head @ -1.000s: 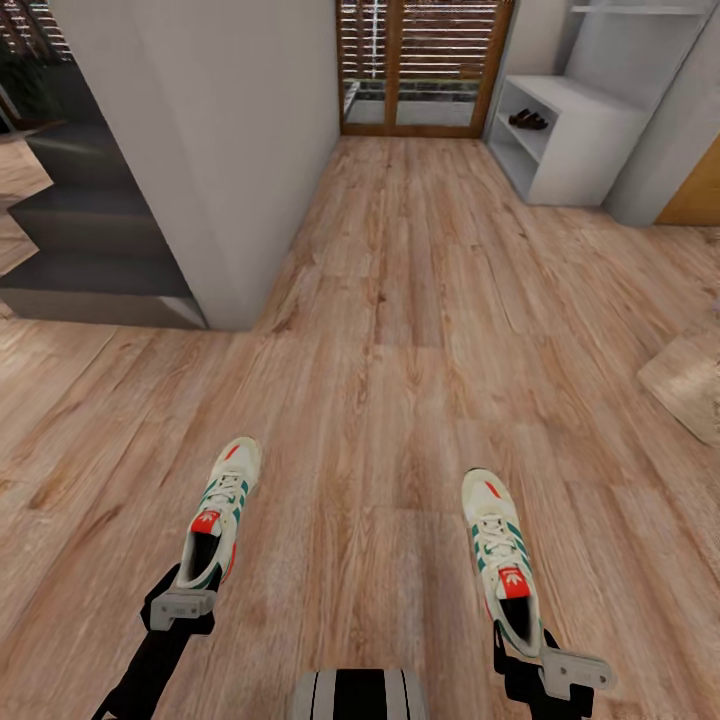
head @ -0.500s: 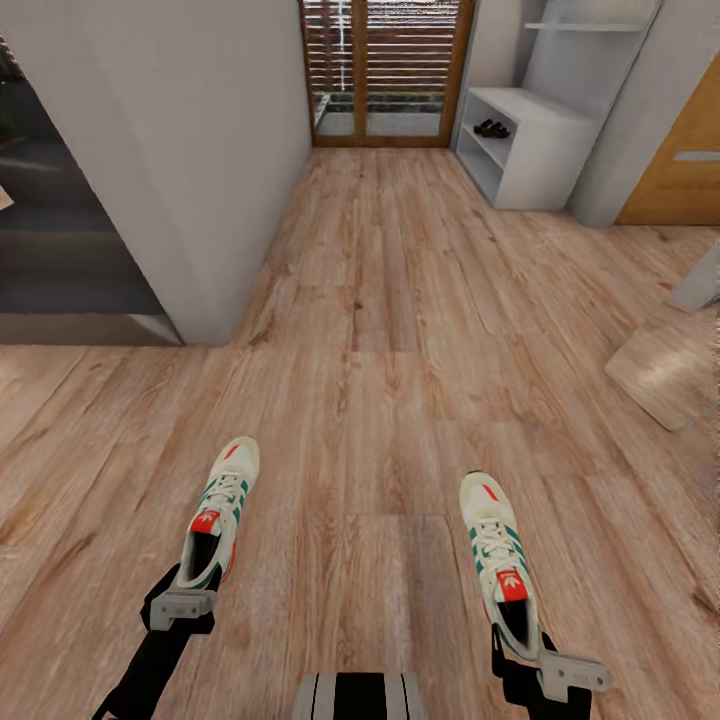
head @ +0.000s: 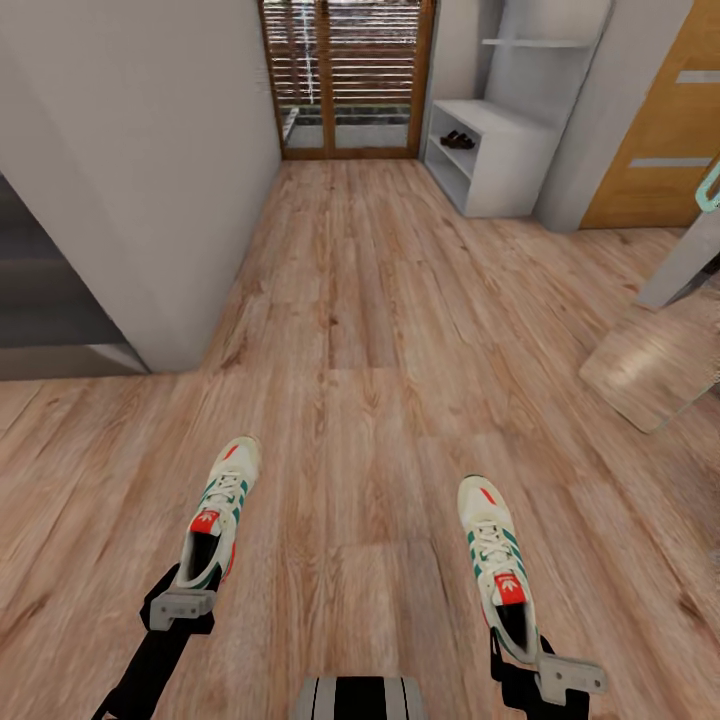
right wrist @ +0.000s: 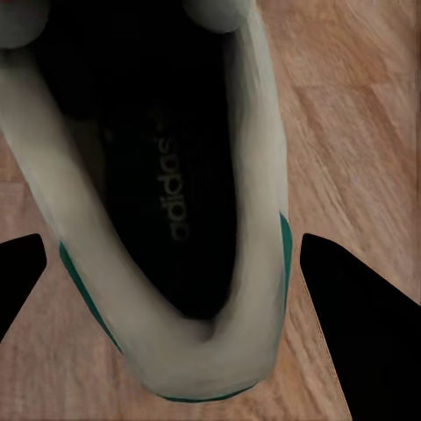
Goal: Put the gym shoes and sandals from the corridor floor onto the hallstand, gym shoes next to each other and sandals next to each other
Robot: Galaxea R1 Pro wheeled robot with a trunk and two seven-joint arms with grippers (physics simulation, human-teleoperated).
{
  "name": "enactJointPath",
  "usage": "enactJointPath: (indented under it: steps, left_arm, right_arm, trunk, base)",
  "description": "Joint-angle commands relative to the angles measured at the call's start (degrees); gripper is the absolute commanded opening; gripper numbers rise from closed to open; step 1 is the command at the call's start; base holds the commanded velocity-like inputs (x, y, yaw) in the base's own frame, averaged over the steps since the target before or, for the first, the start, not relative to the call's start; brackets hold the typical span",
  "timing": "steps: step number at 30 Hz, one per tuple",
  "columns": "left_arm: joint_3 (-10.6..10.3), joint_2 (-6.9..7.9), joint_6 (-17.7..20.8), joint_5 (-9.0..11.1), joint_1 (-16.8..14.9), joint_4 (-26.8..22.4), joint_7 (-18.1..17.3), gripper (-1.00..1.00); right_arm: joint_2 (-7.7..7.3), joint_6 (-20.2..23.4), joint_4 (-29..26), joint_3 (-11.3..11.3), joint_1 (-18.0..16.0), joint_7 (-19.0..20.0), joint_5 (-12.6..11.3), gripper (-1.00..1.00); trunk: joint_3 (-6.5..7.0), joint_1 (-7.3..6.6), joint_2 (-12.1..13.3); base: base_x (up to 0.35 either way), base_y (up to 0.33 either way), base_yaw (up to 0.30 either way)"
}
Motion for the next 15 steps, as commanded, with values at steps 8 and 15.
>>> enactJointPath:
  steps: [8, 15]
  left_arm:
    - [-0.04, 0.0, 0.0, -0.04, 0.0, 0.28, -0.02, -1.0]
    - [-0.06, 0.0, 0.0, -0.09, 0.0, 0.76, -0.02, -1.0]
  right_arm:
    - [0.0, 0.0, 0.01, 0.0, 0.0, 0.0, 0.0, -1.0]
    - [0.0, 0.0, 0.01, 0.0, 0.0, -0.01, 0.01, -1.0]
  trunk:
    - [0.69, 0.0, 0.0]
    - [1.29, 0.0, 0.0]
  base:
    - [0.194, 0.0, -0.156]
    - [0.127, 0.0, -0.156]
